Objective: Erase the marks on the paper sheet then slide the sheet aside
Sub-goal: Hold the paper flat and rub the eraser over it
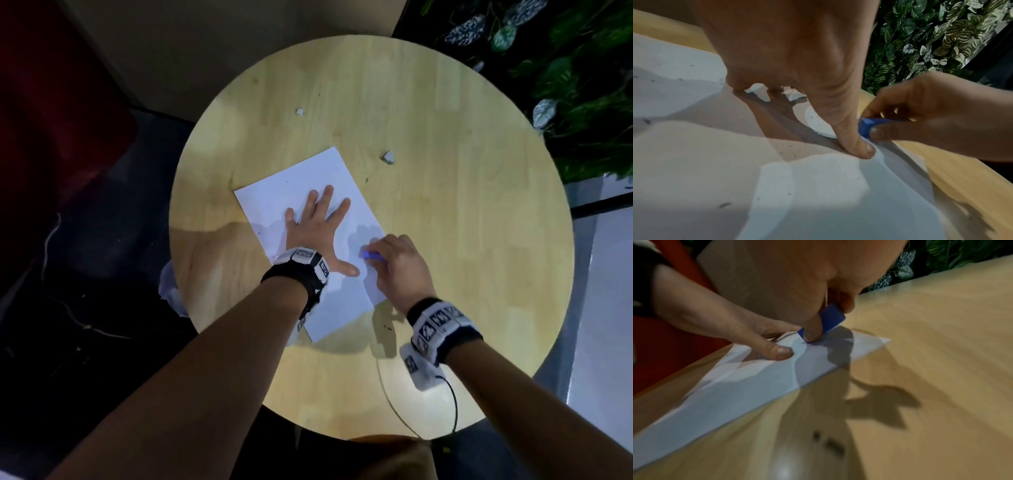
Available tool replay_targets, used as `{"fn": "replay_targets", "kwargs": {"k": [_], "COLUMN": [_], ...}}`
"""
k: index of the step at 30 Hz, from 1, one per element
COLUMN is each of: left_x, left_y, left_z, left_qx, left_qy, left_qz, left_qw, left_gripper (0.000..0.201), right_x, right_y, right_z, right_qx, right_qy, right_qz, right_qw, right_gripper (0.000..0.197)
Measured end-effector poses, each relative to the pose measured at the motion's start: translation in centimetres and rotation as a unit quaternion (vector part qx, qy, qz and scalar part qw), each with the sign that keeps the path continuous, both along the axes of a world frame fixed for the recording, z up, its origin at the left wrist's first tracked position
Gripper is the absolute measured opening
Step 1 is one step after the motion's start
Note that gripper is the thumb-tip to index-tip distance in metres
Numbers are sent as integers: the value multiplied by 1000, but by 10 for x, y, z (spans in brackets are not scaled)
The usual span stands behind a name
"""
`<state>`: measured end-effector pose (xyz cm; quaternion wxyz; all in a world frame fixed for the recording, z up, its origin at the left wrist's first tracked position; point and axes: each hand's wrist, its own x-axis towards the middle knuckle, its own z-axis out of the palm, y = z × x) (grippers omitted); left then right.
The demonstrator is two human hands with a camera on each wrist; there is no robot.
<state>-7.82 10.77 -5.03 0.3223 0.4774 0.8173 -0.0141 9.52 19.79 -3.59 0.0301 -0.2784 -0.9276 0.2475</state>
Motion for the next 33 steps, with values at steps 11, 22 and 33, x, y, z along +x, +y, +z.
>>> {"fn": "replay_targets", "kwargs": {"k": [11,22,33], "left_x": [-3,-3,-2], "left_y": [-2,0,0], "left_z": [-2,-2,-2], "left_qx": [6,4,5], "left_qy": [-8,0,8], "left_qz": [-1,0,-5], "left_qw": [1000,1000,1000], "left_gripper": [140,139,139], "right_x": [-80,-71,-37], "right_y": [44,35,15], "right_z": [-8,-9,-7], "right_qx": [34,47,24], "right_qy": [-21,-6,0], "right_qz": [-37,-19,-24], "right_qw": [999,999,999], "right_gripper": [16,15,17]}}
